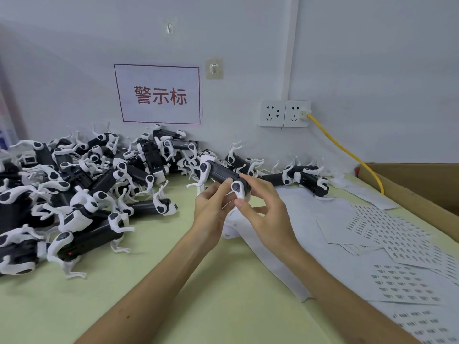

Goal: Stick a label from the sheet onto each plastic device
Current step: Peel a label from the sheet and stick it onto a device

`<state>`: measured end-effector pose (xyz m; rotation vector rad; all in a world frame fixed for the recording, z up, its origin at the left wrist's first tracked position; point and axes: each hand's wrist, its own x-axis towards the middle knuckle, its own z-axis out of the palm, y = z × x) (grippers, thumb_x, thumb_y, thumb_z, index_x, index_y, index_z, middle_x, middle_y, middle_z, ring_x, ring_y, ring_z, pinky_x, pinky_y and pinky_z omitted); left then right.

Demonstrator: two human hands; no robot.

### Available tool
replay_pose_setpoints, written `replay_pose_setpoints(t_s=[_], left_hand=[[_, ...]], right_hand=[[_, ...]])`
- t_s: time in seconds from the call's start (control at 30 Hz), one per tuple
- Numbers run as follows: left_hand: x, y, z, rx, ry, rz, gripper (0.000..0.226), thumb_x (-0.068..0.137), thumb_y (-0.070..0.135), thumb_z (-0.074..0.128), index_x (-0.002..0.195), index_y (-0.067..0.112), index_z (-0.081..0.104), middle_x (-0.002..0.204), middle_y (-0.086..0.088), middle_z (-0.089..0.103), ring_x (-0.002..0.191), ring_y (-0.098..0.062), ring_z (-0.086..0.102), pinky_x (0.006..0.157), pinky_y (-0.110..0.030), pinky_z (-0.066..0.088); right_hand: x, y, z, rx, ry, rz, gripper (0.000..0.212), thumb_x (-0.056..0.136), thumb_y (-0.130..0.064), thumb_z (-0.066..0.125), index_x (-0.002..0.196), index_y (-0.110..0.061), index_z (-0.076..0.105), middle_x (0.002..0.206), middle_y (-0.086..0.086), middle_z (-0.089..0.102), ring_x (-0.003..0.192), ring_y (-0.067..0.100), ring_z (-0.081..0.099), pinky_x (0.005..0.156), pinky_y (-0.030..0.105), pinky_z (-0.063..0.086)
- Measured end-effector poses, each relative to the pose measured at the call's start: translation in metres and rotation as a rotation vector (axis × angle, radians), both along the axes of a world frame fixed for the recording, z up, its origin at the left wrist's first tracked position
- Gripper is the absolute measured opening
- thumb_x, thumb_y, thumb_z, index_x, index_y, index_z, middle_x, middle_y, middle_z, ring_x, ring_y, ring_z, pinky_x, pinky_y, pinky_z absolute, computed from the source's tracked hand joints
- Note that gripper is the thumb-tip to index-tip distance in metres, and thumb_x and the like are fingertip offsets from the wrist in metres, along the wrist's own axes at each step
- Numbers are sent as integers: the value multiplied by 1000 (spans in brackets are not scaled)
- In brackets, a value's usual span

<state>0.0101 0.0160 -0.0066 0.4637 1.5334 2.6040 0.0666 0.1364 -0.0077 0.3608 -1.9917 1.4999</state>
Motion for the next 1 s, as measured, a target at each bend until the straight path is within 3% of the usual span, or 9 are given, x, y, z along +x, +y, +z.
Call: replay_pose_setpoints(t_s=[0.13,0.27,0.33,0.43,0.53,0.6,0.67,0.83,1.0], left_hand=[[-2,-1,1,-20,11,41,43,81,45,72,95,7,55,78,-9,57,79,-22,58,77,-24,56],[-3,1,5,32,-23,5,60,91,59,54,109,3,68,99,-12,75,94,-21,72,79,-24,58],[-4,1,6,17,-13,-22,49,103,49,47,108,9,73,90,-5,76,89,-18,73,76,-23,58],[-4,0,1,-62,40,-15,32,104,26,55,78,17,70,68,6,66,73,-11,68,73,-20,55],[-5,-2,-1,-115,62,25,15,100,19,63,95,6,68,93,-7,74,89,-20,71,85,-25,55],[-5,-2,-1,-124,65,57,21,101,17,62,108,-1,69,100,-16,72,96,-25,71,89,-26,55],[-5,0,-3,-131,63,73,24,102,15,59,116,-2,68,104,-15,75,96,-21,74,86,-24,56],[-5,3,-6,-148,70,90,16,103,11,56,110,2,68,100,-5,78,95,-18,75,78,-20,56],[-4,6,-11,-243,164,154,23,107,21,52,108,5,68,98,0,79,96,-16,75,81,-21,56]], right_hand=[[-1,-2,1,-22,2,29,50,90,-11,72,128,-39,56,129,-9,56,122,0,53,78,17,53],[-3,-2,-1,-112,-25,43,47,92,-9,70,132,-31,58,132,-6,58,124,6,55,79,15,51],[-5,-1,-1,-138,-41,44,46,93,-9,69,134,-26,58,133,-5,58,124,10,56,80,14,50],[-6,1,-2,-134,-58,35,47,93,-10,68,138,-21,57,136,-4,57,126,12,55,84,14,50],[-7,0,-5,-133,-76,43,46,94,-10,68,137,-21,57,136,-2,56,125,13,57,85,16,51],[-8,0,-6,-119,-83,45,46,93,-10,68,136,-23,57,134,-4,56,123,12,58,85,18,53],[-8,0,-7,-87,-77,30,45,93,-11,69,133,-26,58,131,-8,56,120,9,58,80,17,53],[-10,3,-7,-43,-61,-11,37,93,-13,69,127,-25,61,126,-5,57,116,9,60,73,14,51],[-8,1,-6,-20,-71,-16,36,92,-15,70,121,-31,55,126,-10,55,115,11,60,78,22,54]])
